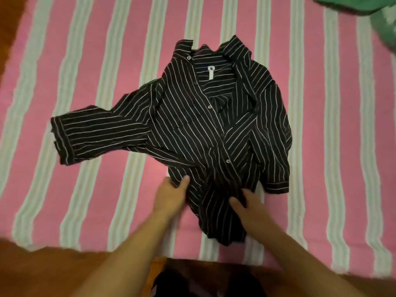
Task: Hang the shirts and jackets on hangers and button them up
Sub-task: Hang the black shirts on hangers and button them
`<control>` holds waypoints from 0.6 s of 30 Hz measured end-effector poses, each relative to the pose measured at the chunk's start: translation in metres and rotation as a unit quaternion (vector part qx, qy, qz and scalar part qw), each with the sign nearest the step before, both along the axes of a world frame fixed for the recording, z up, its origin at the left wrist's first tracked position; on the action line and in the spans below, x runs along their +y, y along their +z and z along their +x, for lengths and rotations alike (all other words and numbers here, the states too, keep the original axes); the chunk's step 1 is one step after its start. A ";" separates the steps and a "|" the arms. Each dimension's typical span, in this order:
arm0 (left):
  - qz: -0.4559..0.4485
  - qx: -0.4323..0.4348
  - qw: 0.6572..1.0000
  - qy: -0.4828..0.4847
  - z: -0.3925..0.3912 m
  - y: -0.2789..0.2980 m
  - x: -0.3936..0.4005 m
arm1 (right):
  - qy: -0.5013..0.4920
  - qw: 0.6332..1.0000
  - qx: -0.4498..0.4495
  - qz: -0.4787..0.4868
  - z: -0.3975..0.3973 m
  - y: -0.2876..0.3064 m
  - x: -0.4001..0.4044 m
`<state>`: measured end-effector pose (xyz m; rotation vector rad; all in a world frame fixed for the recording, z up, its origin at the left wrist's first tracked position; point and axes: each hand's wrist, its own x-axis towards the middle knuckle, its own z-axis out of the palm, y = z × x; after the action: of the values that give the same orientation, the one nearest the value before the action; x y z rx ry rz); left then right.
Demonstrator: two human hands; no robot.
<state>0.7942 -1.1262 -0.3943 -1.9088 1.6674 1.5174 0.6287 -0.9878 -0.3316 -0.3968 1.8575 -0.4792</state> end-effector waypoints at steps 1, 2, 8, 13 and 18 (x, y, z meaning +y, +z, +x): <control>-0.017 -0.005 1.000 -0.012 -0.011 -0.007 0.014 | 0.062 0.998 -0.018 0.013 -0.007 0.001 0.000; -0.035 -0.030 0.999 -0.023 -0.017 -0.012 0.022 | 0.120 0.993 -0.005 0.013 -0.016 0.000 0.004; -0.114 -0.089 0.969 0.200 0.061 0.007 -0.002 | -0.102 0.937 0.326 0.067 -0.105 -0.029 0.017; -0.155 -0.230 0.956 0.093 0.143 0.025 -0.033 | -0.042 0.967 0.239 0.076 -0.099 -0.064 0.009; -0.208 -0.098 0.970 -0.083 0.056 0.036 -0.004 | 0.000 0.927 0.358 0.111 -0.151 -0.042 0.029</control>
<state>0.8502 -1.1306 -0.3579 -1.9654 2.1115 0.9364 0.4776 -0.9583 -0.3736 -0.4528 2.5868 -0.1123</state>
